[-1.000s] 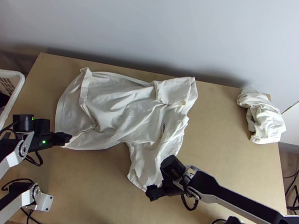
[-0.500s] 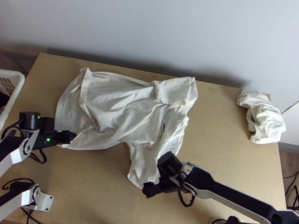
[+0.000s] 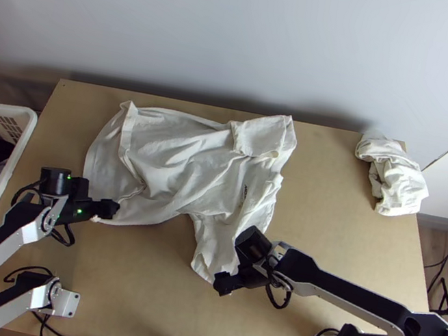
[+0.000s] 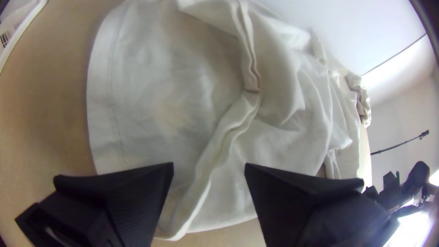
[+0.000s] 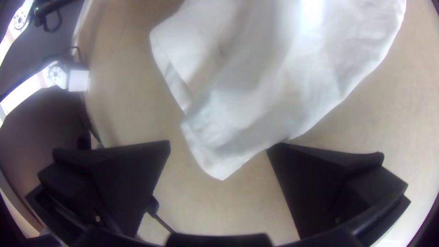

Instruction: Fold the t-shirt

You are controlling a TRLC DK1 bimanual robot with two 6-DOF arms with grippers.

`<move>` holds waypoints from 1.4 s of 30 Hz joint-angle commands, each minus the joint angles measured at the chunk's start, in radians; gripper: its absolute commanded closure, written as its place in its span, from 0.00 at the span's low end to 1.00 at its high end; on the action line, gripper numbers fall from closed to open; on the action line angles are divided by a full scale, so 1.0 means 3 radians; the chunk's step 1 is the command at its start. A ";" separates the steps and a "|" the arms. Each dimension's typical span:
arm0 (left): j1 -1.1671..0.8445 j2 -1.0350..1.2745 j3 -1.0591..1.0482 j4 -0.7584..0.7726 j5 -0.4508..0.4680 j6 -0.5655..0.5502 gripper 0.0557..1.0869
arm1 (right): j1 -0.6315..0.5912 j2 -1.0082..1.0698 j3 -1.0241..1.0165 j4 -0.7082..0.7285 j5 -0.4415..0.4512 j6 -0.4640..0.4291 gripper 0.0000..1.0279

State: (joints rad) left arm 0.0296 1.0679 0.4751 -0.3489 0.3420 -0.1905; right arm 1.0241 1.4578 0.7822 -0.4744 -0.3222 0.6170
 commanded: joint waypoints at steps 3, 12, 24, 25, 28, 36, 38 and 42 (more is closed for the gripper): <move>-0.0308 -0.0047 0.0032 -0.0095 -0.0036 0.0022 0.19 | 0.0007 0.0019 0.0052 -0.0060 0.0000 -0.0011 0.05; -0.0416 -0.0246 0.0022 -0.0197 -0.0030 0.0114 0.96 | -0.0008 0.0049 0.0184 -0.0157 0.0159 -0.0119 0.73; -0.0145 -0.0492 0.0114 -0.0289 -0.0030 0.0083 0.96 | -0.0310 -0.0482 0.0067 -0.0055 0.0159 -0.0431 0.82; -0.0099 -0.0517 0.0155 -0.0289 -0.0015 0.0027 0.96 | -0.0371 -0.0482 0.0205 -0.0239 0.0159 -0.0441 0.85; -0.0083 -0.0712 0.0272 -0.0330 0.0103 -0.0168 0.96 | -0.0525 -0.0595 0.0501 -0.0551 0.0128 -0.0697 0.97; -0.0068 -0.1116 0.0727 -0.0351 0.0282 -0.0761 0.96 | -0.0969 -0.1301 0.0496 0.0543 0.0138 -0.0697 0.97; 0.0009 -0.1080 0.0845 -0.0356 0.0282 -0.0786 0.96 | -0.1123 -0.1270 0.0573 0.0620 0.0153 -0.0758 0.97; 0.0224 -0.0947 0.0983 -0.0274 0.0276 -0.0863 0.96 | -0.1322 -0.1122 0.0716 0.0717 0.0153 -0.0850 0.97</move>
State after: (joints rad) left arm 0.0265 0.7685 0.6838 -0.4477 0.4179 -0.3878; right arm 0.7357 1.1240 0.9409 -0.3481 -0.2802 0.4007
